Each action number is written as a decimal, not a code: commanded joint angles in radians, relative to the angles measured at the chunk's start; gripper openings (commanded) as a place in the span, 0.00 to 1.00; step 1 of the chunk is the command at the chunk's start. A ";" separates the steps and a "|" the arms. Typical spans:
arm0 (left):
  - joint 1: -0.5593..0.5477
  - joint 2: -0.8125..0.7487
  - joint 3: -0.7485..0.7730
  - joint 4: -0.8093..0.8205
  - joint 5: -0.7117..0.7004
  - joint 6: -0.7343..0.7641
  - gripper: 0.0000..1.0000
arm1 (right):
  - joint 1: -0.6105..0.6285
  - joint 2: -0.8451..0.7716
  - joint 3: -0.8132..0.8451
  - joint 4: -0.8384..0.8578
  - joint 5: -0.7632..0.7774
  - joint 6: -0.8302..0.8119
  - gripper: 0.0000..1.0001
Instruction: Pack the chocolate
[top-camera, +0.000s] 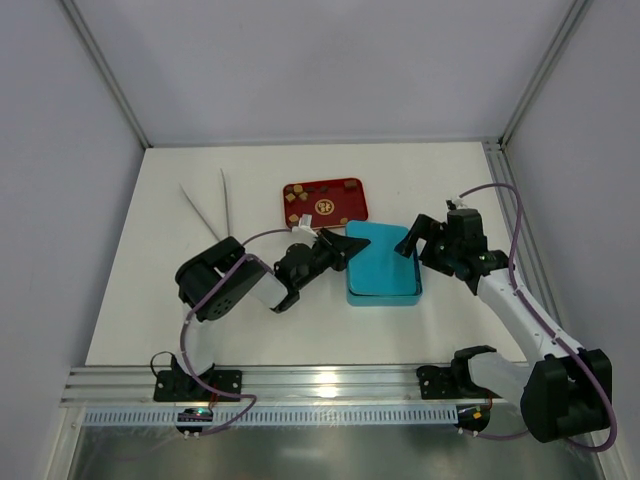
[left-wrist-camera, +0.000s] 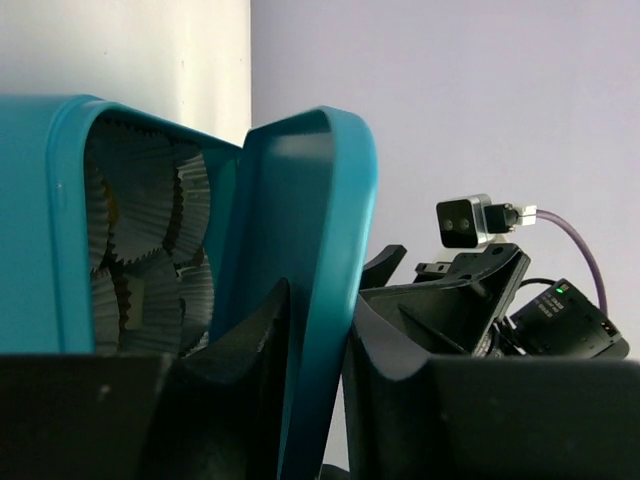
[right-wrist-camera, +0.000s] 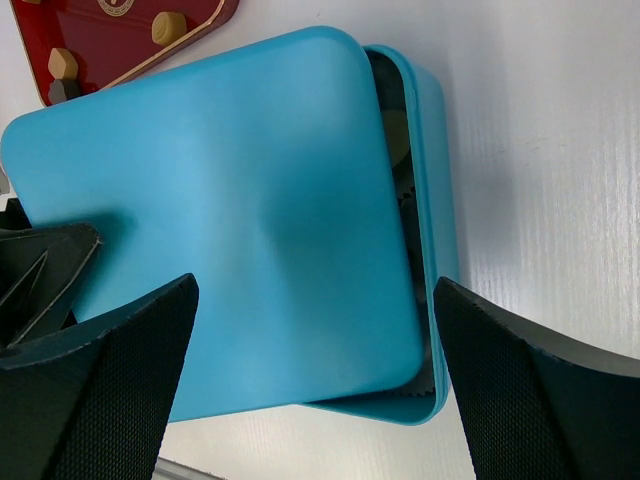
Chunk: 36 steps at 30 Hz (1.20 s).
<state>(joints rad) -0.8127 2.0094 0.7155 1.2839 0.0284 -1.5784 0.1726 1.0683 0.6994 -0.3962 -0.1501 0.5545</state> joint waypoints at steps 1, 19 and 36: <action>0.013 -0.003 -0.010 0.262 0.022 -0.022 0.25 | -0.004 0.004 -0.001 0.054 -0.003 0.002 1.00; 0.058 -0.026 -0.067 0.262 0.068 -0.040 0.50 | -0.005 0.016 -0.015 0.069 -0.006 0.008 1.00; 0.096 -0.061 -0.099 0.209 0.117 -0.029 0.54 | -0.004 0.030 -0.026 0.080 -0.003 0.005 1.00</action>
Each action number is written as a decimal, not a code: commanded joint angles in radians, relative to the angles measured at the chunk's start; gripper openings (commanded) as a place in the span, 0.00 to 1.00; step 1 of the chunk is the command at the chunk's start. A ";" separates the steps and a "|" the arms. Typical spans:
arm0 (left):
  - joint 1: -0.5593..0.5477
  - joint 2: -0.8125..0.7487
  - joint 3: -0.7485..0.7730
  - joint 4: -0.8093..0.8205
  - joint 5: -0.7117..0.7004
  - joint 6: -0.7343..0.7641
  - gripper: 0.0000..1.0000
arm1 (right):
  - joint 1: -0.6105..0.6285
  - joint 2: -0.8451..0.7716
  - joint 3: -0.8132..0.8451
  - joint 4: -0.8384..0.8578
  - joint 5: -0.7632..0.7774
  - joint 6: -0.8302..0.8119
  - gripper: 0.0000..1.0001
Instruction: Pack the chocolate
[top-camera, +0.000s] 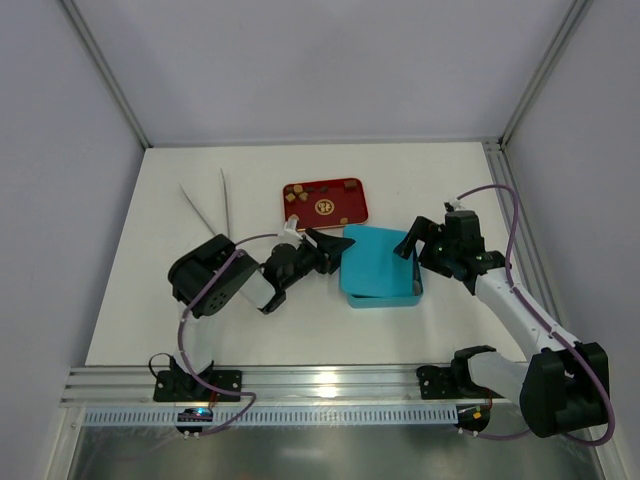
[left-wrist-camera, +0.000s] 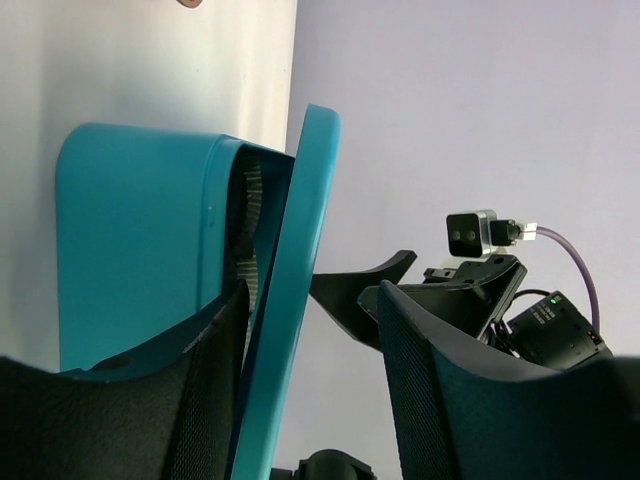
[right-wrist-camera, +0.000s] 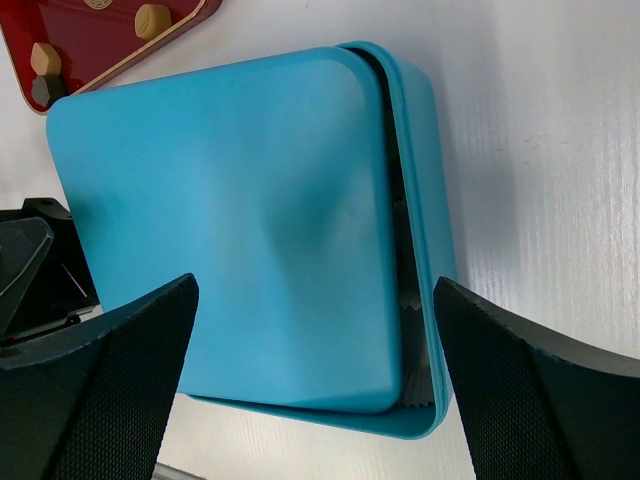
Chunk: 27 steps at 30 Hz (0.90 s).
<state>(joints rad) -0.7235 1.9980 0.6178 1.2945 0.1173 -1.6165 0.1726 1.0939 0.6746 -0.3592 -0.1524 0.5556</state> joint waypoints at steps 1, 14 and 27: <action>0.009 -0.053 0.003 0.165 0.033 0.010 0.53 | -0.004 0.006 -0.003 0.043 -0.001 0.004 1.00; 0.019 -0.100 0.000 -0.004 0.067 0.056 0.50 | -0.004 0.023 -0.009 0.058 -0.004 0.001 0.98; 0.032 -0.179 -0.001 -0.198 0.088 0.148 0.50 | -0.005 0.034 -0.023 0.069 -0.007 0.001 0.98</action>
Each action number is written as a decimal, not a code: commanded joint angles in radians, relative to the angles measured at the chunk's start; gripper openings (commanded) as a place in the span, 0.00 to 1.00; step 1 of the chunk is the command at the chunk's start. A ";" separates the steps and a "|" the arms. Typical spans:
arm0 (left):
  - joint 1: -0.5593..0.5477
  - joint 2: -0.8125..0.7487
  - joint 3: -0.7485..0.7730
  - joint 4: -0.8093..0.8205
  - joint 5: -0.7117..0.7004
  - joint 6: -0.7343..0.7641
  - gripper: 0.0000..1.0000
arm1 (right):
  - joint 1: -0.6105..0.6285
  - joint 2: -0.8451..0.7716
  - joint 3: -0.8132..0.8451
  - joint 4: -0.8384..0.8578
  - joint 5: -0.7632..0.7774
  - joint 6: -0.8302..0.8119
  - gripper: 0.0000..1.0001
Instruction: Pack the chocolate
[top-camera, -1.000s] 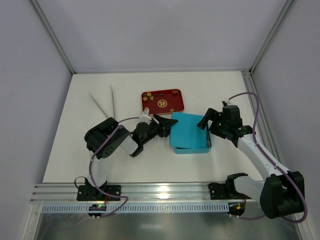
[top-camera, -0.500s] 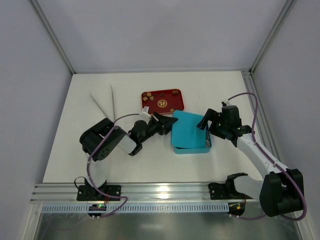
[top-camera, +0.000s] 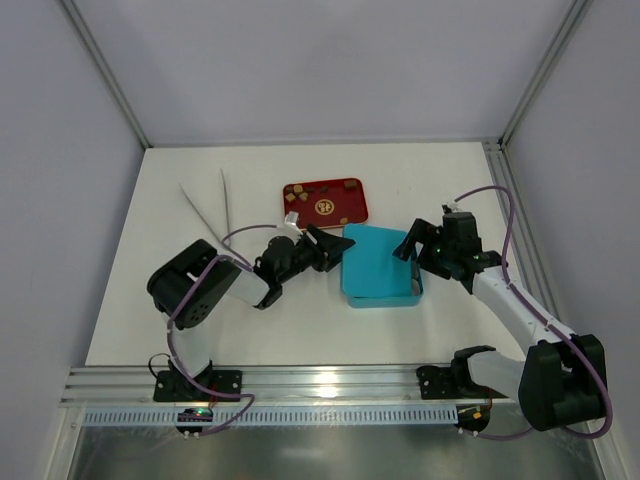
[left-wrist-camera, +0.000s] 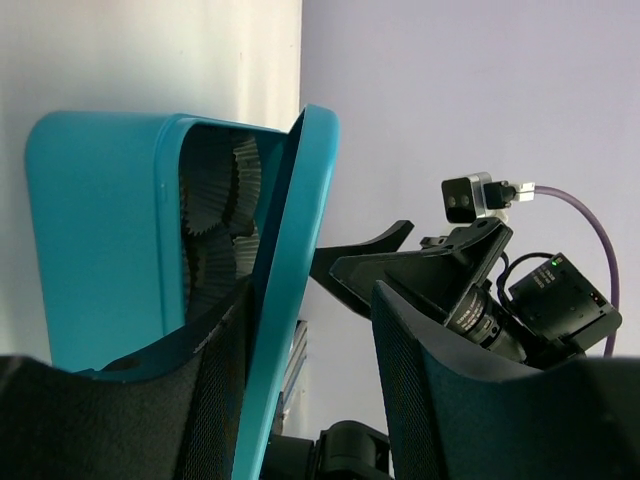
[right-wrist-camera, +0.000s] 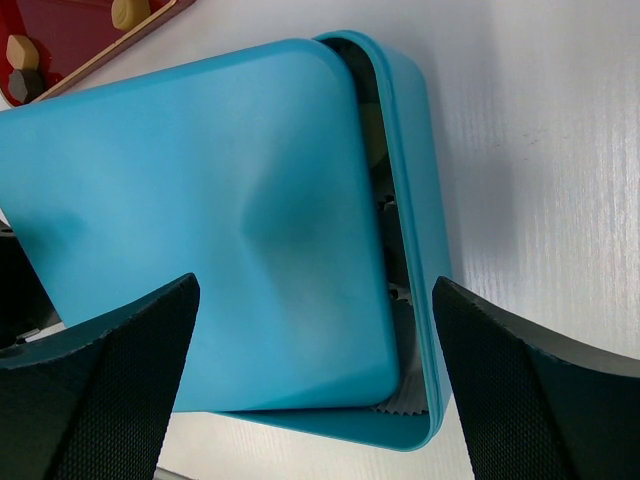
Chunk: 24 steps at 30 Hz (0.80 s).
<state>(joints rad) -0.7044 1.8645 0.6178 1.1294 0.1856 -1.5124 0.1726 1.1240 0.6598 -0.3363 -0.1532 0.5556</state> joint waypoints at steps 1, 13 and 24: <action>0.011 -0.047 -0.003 -0.043 0.020 0.046 0.50 | -0.004 0.002 -0.008 0.048 -0.006 0.003 0.98; 0.019 -0.079 0.002 -0.141 0.035 0.095 0.48 | -0.004 0.010 -0.019 0.056 -0.005 0.004 0.97; 0.019 -0.119 0.056 -0.367 0.051 0.181 0.47 | -0.004 0.017 -0.031 0.066 -0.006 0.004 0.93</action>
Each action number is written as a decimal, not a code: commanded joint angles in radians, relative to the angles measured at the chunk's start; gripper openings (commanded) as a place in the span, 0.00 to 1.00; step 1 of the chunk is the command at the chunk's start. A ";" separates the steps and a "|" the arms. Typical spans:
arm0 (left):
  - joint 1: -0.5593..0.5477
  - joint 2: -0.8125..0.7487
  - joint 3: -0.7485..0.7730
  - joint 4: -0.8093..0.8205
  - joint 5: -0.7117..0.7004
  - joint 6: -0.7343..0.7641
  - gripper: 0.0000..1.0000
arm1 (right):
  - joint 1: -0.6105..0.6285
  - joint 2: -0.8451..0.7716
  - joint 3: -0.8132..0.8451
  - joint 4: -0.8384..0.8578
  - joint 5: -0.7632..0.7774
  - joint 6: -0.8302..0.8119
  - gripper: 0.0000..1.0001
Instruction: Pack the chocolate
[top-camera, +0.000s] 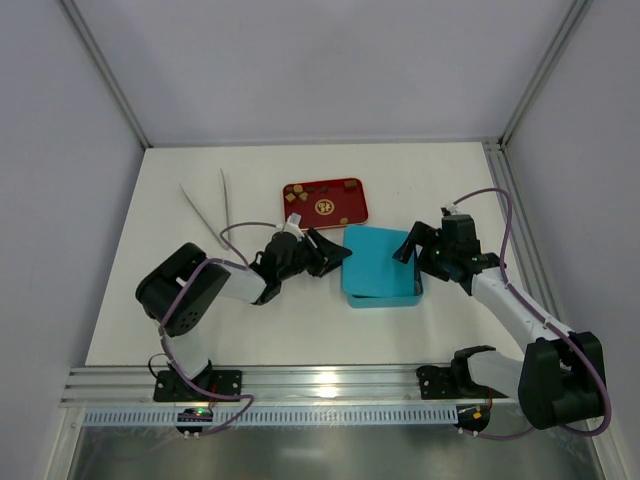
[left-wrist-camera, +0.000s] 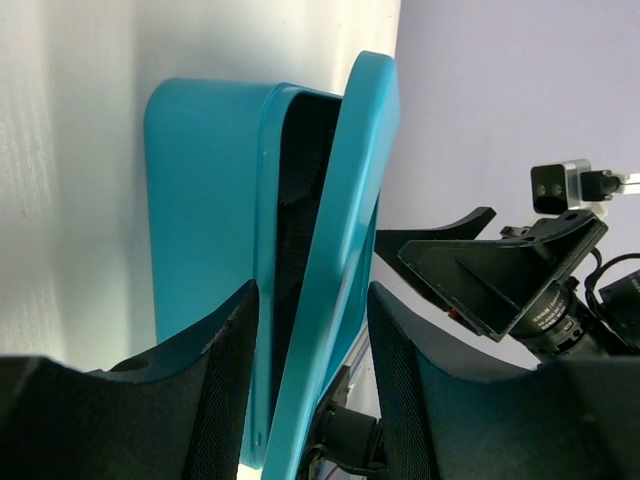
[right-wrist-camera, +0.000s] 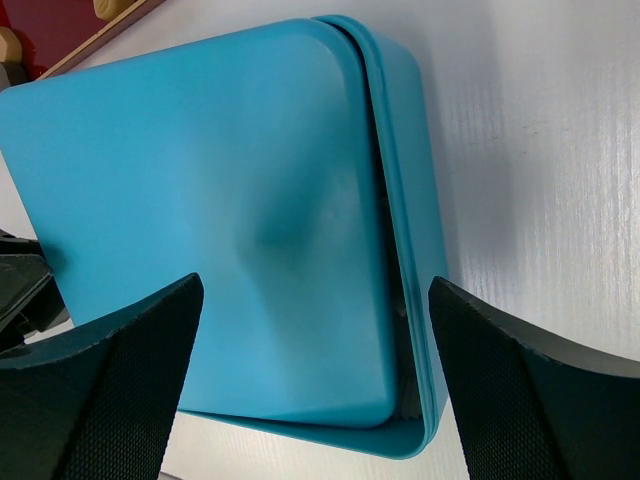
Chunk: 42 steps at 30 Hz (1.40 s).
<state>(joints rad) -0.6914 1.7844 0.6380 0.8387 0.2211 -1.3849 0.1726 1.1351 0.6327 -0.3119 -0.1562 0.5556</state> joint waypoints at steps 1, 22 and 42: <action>0.006 -0.043 0.041 -0.091 0.017 0.063 0.47 | -0.005 0.006 -0.005 0.043 -0.003 0.004 0.93; 0.004 -0.071 0.141 -0.382 0.014 0.181 0.46 | -0.004 0.026 -0.019 0.062 -0.002 0.003 0.92; -0.065 -0.065 0.335 -0.685 0.012 0.343 0.46 | -0.004 0.035 -0.042 0.088 -0.011 0.020 0.88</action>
<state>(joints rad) -0.7380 1.7470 0.9344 0.2157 0.2268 -1.0859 0.1711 1.1679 0.5945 -0.2741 -0.1566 0.5602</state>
